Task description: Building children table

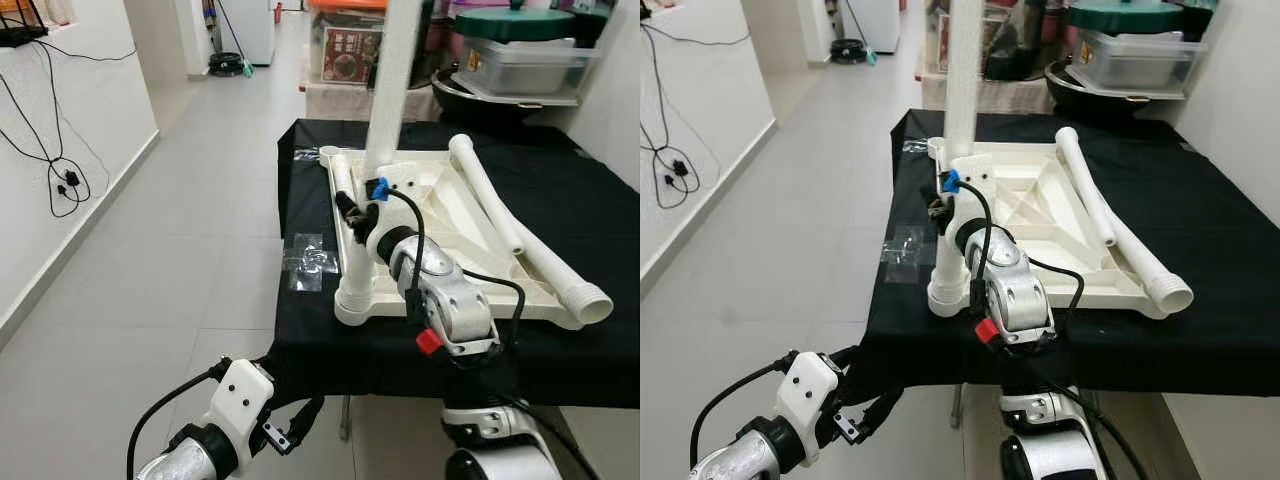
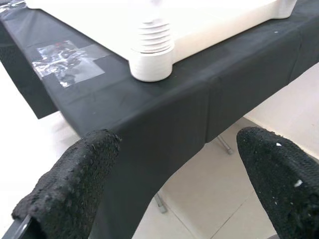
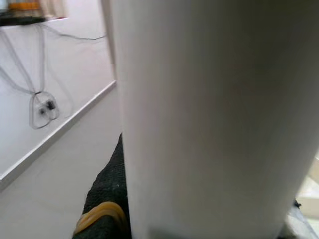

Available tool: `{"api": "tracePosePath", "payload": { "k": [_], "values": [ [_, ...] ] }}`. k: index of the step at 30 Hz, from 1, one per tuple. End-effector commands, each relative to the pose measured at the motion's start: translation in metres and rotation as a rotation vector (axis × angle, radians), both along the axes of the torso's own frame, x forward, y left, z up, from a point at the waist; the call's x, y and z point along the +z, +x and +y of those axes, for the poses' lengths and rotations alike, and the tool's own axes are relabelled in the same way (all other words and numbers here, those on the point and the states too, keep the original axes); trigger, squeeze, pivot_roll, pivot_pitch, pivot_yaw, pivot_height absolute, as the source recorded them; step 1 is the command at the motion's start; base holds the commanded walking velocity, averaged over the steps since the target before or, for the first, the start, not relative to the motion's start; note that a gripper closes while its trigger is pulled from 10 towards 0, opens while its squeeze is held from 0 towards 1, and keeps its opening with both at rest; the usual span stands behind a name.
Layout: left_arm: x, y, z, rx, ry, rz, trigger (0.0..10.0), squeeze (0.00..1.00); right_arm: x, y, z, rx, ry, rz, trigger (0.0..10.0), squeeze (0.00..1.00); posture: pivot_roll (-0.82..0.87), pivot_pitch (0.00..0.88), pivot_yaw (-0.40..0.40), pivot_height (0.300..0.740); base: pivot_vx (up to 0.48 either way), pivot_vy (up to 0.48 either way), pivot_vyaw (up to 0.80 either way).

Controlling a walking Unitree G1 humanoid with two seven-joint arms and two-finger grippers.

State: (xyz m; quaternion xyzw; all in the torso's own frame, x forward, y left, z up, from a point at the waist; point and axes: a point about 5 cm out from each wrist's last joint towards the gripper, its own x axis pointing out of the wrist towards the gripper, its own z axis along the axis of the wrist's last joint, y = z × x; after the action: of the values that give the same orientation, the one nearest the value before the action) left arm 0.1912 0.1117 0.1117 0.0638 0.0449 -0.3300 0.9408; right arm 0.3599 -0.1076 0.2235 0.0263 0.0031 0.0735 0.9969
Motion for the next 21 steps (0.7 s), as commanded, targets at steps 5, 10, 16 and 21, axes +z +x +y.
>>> {"api": "tracePosePath", "payload": {
  "k": [5, 10, 16, 21],
  "values": [
    [-0.003, -0.001, 0.001, 0.003, 0.016, 0.007, 10.0, 0.0, -0.023, 0.002, -0.026, -0.283, 0.009, 0.077, 10.0, 0.0, 0.07, 0.059, -0.049, 0.74, 0.0, 0.0, 0.0],
    [-0.004, -0.001, 0.001, -0.004, 0.018, 0.009, 10.0, 0.0, -0.014, -0.002, -0.036, -0.513, 0.023, -0.003, 10.0, 0.0, 0.07, 0.056, -0.053, 0.74, 0.0, 0.0, 0.0],
    [-0.005, -0.001, 0.001, -0.007, 0.02, 0.008, 10.0, 0.0, 0.015, -0.006, -0.034, -0.649, 0.017, -0.189, 10.0, 0.0, 0.07, 0.052, -0.054, 0.74, 0.0, 0.0, 0.0],
    [-0.006, -0.002, 0.0, -0.009, 0.021, 0.013, 10.0, 0.0, 0.039, -0.007, -0.031, -0.664, -0.007, -0.307, 10.0, 0.0, 0.07, 0.049, -0.054, 0.74, 0.0, 0.0, 0.0]
  ]
}}
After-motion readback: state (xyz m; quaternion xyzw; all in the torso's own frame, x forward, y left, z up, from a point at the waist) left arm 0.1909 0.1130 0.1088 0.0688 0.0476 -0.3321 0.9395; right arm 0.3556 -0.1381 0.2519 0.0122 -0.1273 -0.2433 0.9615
